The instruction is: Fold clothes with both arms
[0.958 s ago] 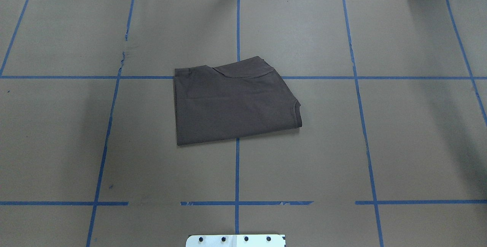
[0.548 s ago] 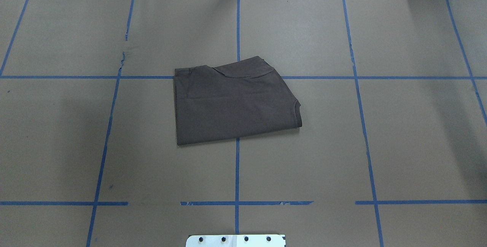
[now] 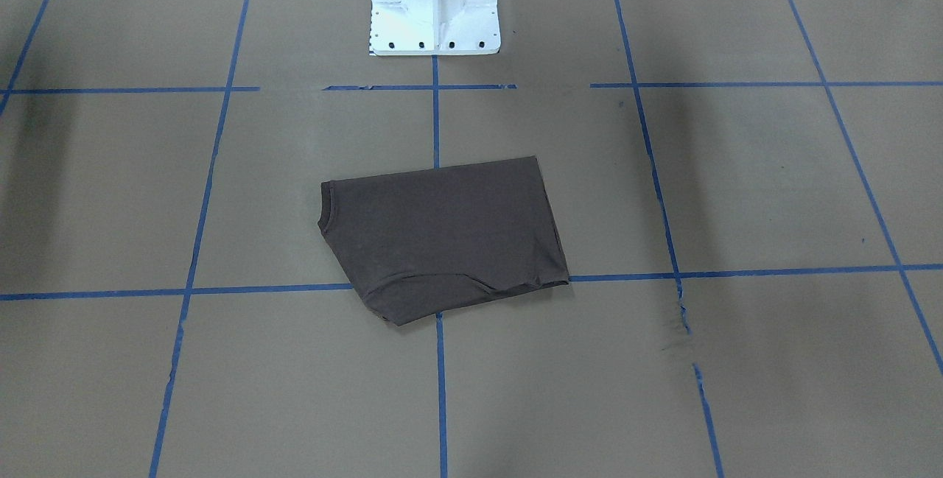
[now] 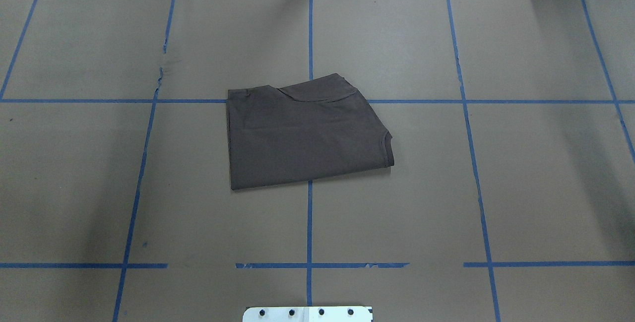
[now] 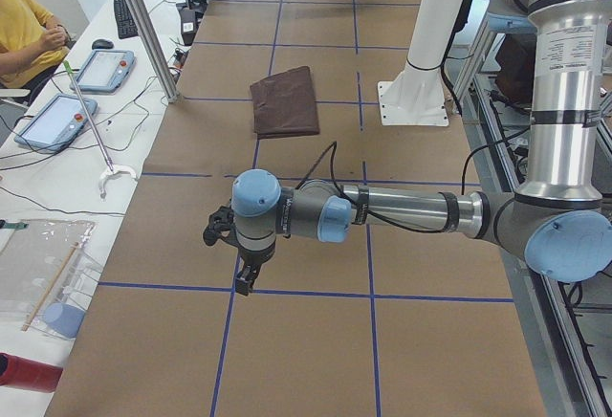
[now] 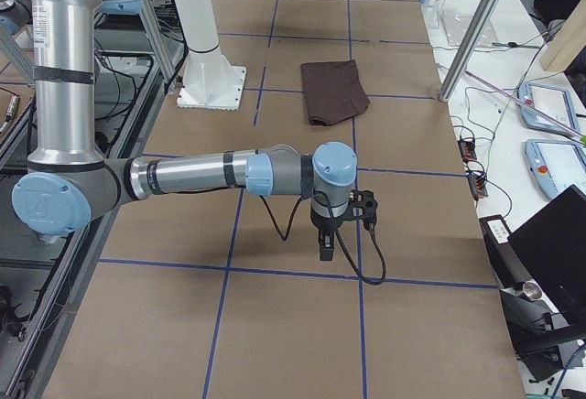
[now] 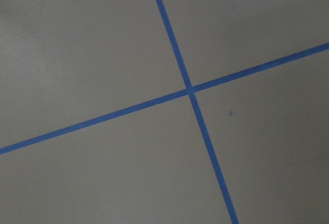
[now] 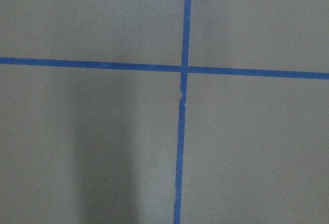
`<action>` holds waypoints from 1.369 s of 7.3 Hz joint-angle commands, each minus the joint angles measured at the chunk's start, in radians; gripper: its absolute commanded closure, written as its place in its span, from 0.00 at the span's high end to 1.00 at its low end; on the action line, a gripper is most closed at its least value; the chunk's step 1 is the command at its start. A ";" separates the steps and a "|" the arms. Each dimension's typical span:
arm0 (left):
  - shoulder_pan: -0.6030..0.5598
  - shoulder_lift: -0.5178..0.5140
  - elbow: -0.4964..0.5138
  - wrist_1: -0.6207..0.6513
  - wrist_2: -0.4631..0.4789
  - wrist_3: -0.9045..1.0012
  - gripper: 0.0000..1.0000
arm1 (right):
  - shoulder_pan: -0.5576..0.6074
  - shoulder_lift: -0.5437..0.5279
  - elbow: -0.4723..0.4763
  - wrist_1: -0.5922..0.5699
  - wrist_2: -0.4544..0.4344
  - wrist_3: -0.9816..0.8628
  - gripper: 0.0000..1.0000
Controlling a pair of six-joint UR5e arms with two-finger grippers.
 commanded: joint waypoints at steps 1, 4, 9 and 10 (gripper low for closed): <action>0.009 -0.002 -0.025 0.053 0.015 0.006 1.00 | -0.029 -0.001 -0.013 0.003 0.002 0.001 1.00; 0.042 -0.042 -0.036 0.314 0.051 0.006 1.00 | -0.033 -0.001 -0.013 0.003 0.005 0.001 1.00; 0.044 -0.038 -0.049 0.299 0.035 0.006 1.00 | -0.048 -0.016 -0.003 0.005 0.046 0.009 1.00; 0.044 -0.038 -0.053 0.299 0.035 0.007 1.00 | -0.063 -0.016 0.004 0.005 0.046 0.010 1.00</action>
